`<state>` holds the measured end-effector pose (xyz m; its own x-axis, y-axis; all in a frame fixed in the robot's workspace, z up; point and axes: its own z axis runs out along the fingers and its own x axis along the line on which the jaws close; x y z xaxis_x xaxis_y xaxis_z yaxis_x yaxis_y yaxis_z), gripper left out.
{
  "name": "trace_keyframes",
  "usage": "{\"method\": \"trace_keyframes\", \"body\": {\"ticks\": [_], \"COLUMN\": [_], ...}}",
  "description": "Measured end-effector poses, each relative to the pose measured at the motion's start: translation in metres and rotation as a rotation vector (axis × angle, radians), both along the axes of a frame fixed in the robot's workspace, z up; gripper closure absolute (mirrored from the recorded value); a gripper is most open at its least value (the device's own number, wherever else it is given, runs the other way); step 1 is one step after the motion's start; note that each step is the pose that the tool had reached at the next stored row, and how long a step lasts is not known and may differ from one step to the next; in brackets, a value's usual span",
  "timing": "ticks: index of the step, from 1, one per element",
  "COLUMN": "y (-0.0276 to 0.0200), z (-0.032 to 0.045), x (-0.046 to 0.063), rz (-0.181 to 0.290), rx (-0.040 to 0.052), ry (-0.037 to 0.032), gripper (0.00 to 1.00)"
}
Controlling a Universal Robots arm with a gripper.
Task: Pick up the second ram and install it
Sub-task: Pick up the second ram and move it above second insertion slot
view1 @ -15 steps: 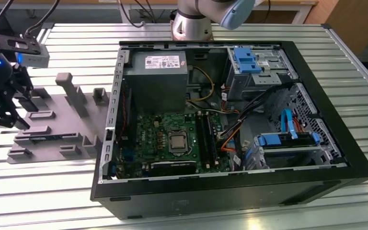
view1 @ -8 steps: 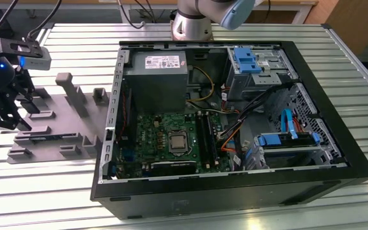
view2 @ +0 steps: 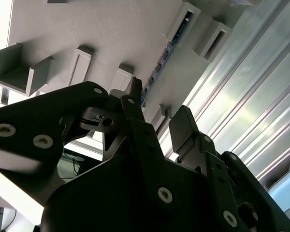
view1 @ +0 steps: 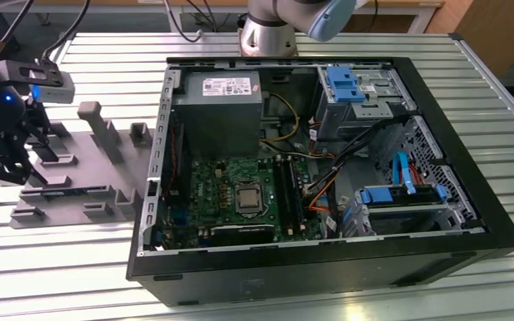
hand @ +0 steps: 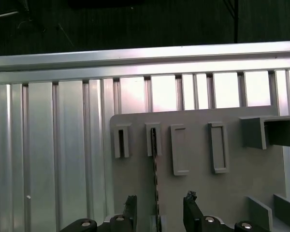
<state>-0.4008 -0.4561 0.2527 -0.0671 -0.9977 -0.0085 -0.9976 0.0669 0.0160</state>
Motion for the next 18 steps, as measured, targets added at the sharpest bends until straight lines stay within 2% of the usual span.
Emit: {"method": "trace_keyframes", "body": {"ticks": [10, 14, 18], "y": [-0.0001, -0.0029, -0.0033], "z": [-0.017, -0.0243, -0.0307], "x": [0.0, 0.0, 0.0], "rz": [0.0, 0.0, 0.0], "rx": [0.0, 0.0001, 0.0], "ry": [-0.0002, -0.0002, -0.0001], "gripper": [0.5, 0.5, 0.51]}}
